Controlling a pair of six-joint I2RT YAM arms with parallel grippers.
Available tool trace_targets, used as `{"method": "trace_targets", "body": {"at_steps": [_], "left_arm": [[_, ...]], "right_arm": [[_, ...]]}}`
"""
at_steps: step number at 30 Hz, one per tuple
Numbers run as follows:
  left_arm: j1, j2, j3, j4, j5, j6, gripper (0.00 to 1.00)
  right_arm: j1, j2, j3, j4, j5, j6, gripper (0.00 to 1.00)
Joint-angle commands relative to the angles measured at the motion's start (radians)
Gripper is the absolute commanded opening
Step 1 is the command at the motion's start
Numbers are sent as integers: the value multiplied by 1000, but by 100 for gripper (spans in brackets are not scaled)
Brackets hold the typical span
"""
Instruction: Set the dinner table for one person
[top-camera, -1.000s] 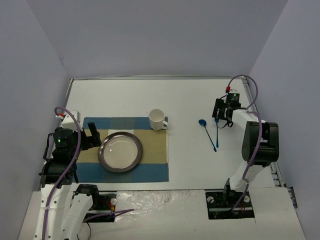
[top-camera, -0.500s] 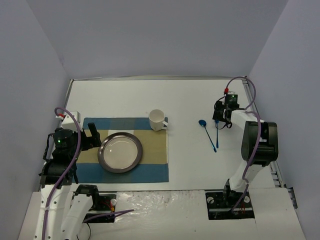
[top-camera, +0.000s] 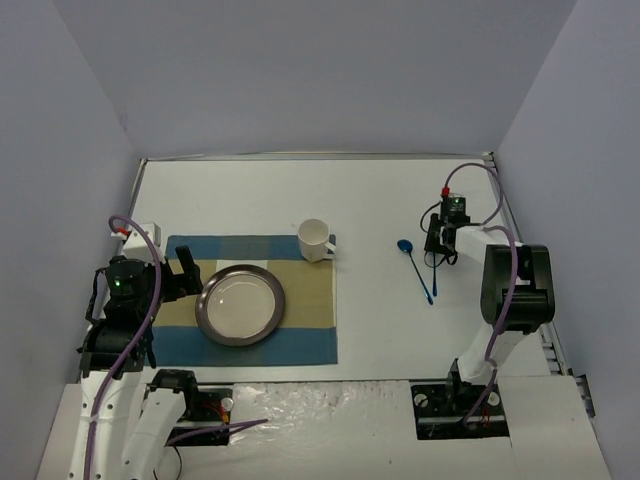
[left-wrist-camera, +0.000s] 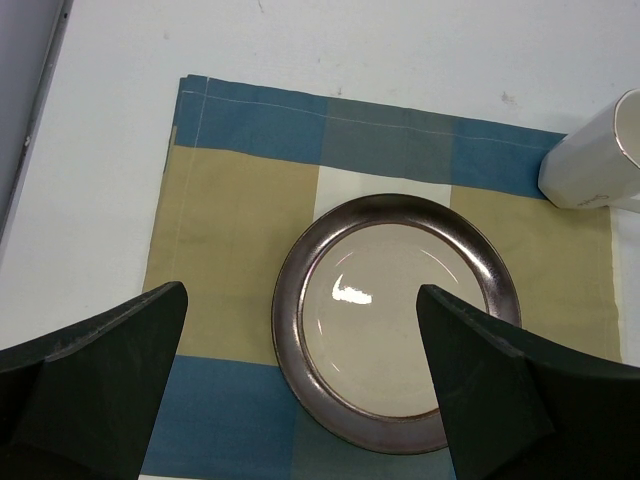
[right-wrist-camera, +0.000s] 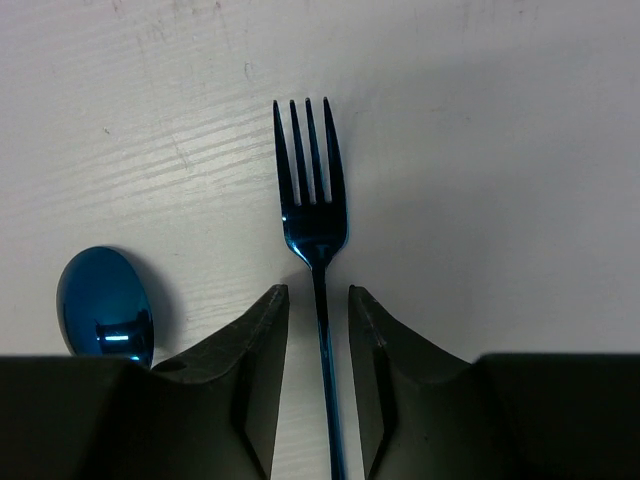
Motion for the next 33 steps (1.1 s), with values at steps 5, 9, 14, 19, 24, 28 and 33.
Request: {"method": "trace_targets", "body": {"at_steps": [5,9,14,19,24,28,33], "left_arm": [[-4,6,5,52,11,0,97],[-3,6,5,52,11,0,97],[-3,9,4,53,13,-1,97],[-3,22,5,59,22,-29,97],[-6,53,42,63,114,-96,97],[-6,83,91,72,195,-147,97],[-18,124,135,166,286,-243,97]], "right_arm": [[6,-63,-29,-37,31,25,24],[6,-64,-36,-44,54,23,15],[6,-85,-32,-43,83,21,1],[40,-180,-15,-43,124,16,0],[105,-315,30,-69,146,9,0],[184,-418,51,-74,87,17,0],[367,-505,51,-59,-8,48,0]]}}
